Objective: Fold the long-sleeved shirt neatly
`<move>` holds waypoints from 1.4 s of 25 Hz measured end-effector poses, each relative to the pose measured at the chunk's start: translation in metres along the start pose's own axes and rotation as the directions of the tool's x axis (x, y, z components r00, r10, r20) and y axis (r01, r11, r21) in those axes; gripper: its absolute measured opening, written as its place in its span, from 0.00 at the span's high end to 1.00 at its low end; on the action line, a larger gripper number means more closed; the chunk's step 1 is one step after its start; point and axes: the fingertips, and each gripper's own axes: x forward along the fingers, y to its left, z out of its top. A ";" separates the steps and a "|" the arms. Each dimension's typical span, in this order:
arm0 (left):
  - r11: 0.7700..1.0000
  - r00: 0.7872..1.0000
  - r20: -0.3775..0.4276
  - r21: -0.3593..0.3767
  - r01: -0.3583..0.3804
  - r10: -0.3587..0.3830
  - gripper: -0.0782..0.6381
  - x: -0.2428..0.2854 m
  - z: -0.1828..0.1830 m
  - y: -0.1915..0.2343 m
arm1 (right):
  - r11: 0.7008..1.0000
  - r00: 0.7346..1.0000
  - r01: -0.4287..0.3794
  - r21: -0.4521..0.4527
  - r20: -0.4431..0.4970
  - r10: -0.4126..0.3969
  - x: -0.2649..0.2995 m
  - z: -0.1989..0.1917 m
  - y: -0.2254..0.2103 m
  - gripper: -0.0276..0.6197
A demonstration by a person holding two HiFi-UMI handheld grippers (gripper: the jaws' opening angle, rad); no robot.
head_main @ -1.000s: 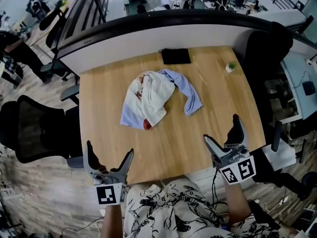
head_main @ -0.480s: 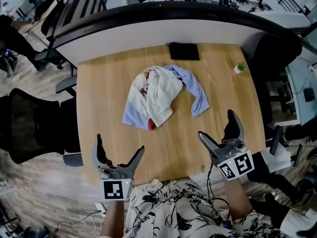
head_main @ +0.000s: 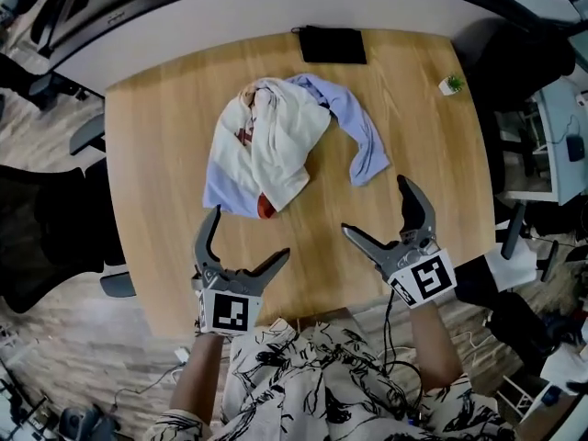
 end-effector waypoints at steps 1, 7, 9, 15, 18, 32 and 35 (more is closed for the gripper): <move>1.000 1.000 -0.021 0.022 0.021 -0.020 0.06 0.011 -0.009 -0.005 | 1.000 1.000 -0.013 -0.009 -0.026 0.013 0.005 -0.012 -0.002 0.14; 0.976 0.985 -0.125 0.170 0.138 -0.117 0.10 0.065 -0.054 -0.019 | 0.998 0.990 -0.055 -0.019 -0.129 0.052 0.026 -0.065 -0.028 0.14; 0.958 0.971 -0.181 0.213 0.192 -0.154 0.12 0.076 -0.072 -0.025 | 0.998 0.985 -0.063 -0.028 -0.161 0.058 0.028 -0.078 -0.034 0.14; 0.833 0.901 -0.366 0.402 0.380 -0.234 0.28 0.101 -0.125 -0.044 | 0.993 0.977 -0.093 -0.073 -0.198 0.077 0.039 -0.105 -0.044 0.14; 0.806 0.871 -0.408 0.397 0.440 -0.275 0.44 0.110 -0.135 -0.049 | 0.991 0.977 -0.111 -0.072 -0.189 0.095 0.046 -0.109 -0.043 0.14; 0.838 0.853 -0.402 0.290 0.463 -0.332 0.85 0.114 -0.129 -0.048 | 0.988 0.972 -0.144 -0.057 -0.196 0.131 0.057 -0.117 -0.036 0.14; 0.901 0.910 -0.304 0.242 0.360 -0.282 0.86 0.101 -0.103 -0.032 | 0.985 0.966 -0.159 -0.067 -0.218 0.141 0.062 -0.121 -0.039 0.14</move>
